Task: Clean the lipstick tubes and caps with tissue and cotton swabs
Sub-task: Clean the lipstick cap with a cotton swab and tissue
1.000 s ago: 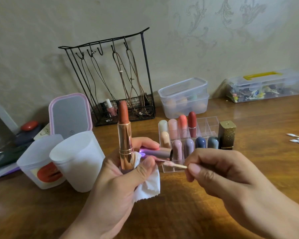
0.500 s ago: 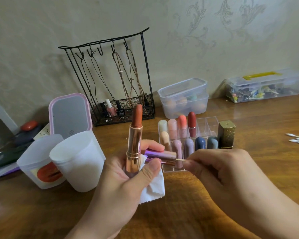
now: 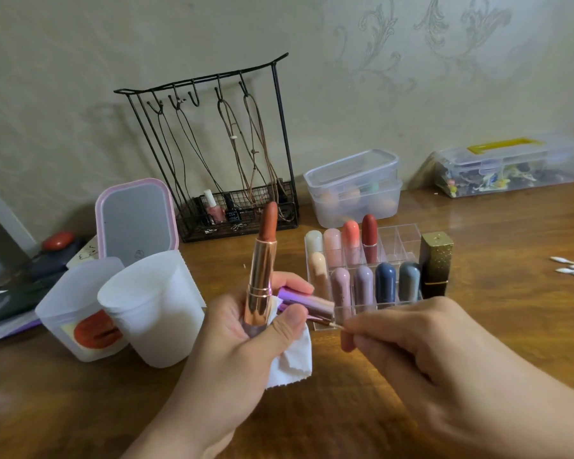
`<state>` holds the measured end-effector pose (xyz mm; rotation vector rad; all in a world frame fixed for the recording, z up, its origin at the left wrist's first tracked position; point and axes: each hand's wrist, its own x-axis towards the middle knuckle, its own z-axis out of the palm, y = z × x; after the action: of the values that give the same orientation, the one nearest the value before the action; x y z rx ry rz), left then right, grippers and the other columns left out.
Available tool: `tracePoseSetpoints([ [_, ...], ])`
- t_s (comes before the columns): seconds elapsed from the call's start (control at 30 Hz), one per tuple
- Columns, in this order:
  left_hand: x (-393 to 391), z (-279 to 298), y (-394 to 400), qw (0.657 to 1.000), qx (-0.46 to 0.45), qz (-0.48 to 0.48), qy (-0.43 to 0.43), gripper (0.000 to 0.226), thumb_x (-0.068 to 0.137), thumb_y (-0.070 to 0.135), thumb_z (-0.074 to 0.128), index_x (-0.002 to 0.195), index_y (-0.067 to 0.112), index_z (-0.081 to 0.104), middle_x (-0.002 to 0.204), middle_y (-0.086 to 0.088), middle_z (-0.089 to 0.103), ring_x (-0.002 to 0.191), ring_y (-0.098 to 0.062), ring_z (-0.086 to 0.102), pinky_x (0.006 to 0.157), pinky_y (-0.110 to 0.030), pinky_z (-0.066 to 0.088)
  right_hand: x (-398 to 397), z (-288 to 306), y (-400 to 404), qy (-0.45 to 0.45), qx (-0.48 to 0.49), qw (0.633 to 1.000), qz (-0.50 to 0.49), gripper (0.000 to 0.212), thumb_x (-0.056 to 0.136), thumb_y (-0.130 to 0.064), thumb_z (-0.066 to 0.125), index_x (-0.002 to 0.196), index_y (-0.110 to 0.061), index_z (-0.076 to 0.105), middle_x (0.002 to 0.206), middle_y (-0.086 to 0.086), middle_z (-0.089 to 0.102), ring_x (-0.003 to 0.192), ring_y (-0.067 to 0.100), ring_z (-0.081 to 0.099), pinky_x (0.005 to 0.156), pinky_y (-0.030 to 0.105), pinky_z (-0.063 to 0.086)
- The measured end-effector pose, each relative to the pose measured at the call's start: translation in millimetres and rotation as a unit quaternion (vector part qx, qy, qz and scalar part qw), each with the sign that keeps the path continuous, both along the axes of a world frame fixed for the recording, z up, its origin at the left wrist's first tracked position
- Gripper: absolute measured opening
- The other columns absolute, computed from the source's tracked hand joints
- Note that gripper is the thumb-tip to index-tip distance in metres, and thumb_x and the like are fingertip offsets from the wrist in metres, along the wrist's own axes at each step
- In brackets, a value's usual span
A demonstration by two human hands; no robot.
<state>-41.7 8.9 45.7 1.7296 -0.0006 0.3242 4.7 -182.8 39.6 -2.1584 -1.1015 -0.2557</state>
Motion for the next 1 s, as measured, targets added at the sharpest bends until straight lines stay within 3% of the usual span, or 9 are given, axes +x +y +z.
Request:
tracePoseSetpoints([
  [0.13,-1.1,1.0,-0.7,1.0,0.014,-0.015,-0.003,0.024,0.06,0.044,0.067,0.084,0.042,0.072,0.068,0.0,0.062,0.066,-0.011,0.059,0.066,-0.028,0.048,2.6,1.4,-2.3,0.007,0.059,0.998,-0.026,0.018,0.089,-0.022,0.055,0.079,-0.025,0.069,0.05,-0.019,0.048,0.04,0.004,0.045,0.04,0.009,0.028],
  [0.23,0.3,-1.4,1.0,1.0,0.021,-0.019,-0.005,0.022,0.063,0.041,0.067,0.085,0.04,0.072,0.078,-0.002,0.066,0.075,-0.018,0.062,0.069,-0.028,0.051,-0.7,-0.4,0.5,0.004,-0.011,1.0,0.001,0.015,0.09,-0.026,0.055,0.081,-0.027,0.067,0.054,-0.016,0.052,0.046,0.005,0.049,0.042,0.013,0.033],
  [0.33,-0.3,-2.7,1.1,0.999,0.027,-0.033,0.0,0.022,0.063,0.041,0.067,0.085,0.041,0.072,0.081,0.001,0.068,0.081,-0.014,0.064,0.067,-0.016,0.052,-0.3,2.8,-1.6,0.033,0.04,0.999,0.001,0.015,0.092,-0.025,0.058,0.084,-0.026,0.07,0.056,-0.012,0.058,0.044,0.006,0.05,0.041,0.018,0.038],
  [0.43,-0.3,-3.2,2.5,0.999,0.03,-0.022,0.005,0.027,0.062,0.044,0.067,0.089,0.044,0.07,0.084,0.004,0.068,0.084,-0.011,0.064,0.067,-0.019,0.051,2.6,0.1,-1.9,0.04,0.06,0.996,-0.045,0.019,0.093,-0.025,0.063,0.076,-0.027,0.07,0.054,-0.014,0.062,0.044,0.008,0.055,0.046,0.03,0.047],
  [0.57,0.0,-3.8,2.9,0.999,0.045,-0.022,0.012,0.026,0.063,0.046,0.067,0.088,0.045,0.07,0.082,-0.003,0.065,0.08,-0.016,0.063,0.067,-0.021,0.054,-5.0,3.1,2.5,0.028,0.019,0.999,-0.011,0.029,0.093,-0.028,0.059,0.064,-0.024,0.057,0.055,-0.008,0.061,0.046,0.011,0.055,0.048,0.031,0.048],
  [0.67,-0.9,-3.4,1.3,0.998,0.058,-0.03,0.013,0.026,0.061,0.049,0.066,0.087,0.047,0.07,0.084,-0.013,0.061,0.08,-0.022,0.06,0.069,-0.02,0.053,-5.3,3.9,0.1,0.042,0.062,0.997,-0.032,0.022,0.089,-0.031,0.056,0.071,-0.025,0.066,0.054,-0.009,0.062,0.042,0.01,0.054,0.044,0.031,0.046],
  [0.8,-1.6,-2.5,-0.3,0.998,0.062,-0.023,0.011,0.025,0.06,0.05,0.065,0.085,0.052,0.068,0.08,-0.004,0.063,0.081,-0.014,0.06,0.067,-0.011,0.051,-4.0,1.2,0.8,0.032,0.04,0.998,-0.027,0.023,0.09,-0.028,0.06,0.069,-0.022,0.064,0.053,-0.008,0.058,0.042,0.01,0.053,0.041,0.029,0.044],
  [1.0,-0.9,-4.4,0.1,0.998,0.063,-0.02,0.007,0.03,0.058,0.053,0.065,0.087,0.05,0.068,0.078,-0.004,0.063,0.08,-0.015,0.06,0.067,-0.011,0.051,-3.8,1.8,-0.5,0.04,0.07,0.996,-0.023,0.023,0.089,-0.03,0.056,0.069,-0.022,0.065,0.051,-0.008,0.058,0.039,0.011,0.051,0.038,0.029,0.043],
])
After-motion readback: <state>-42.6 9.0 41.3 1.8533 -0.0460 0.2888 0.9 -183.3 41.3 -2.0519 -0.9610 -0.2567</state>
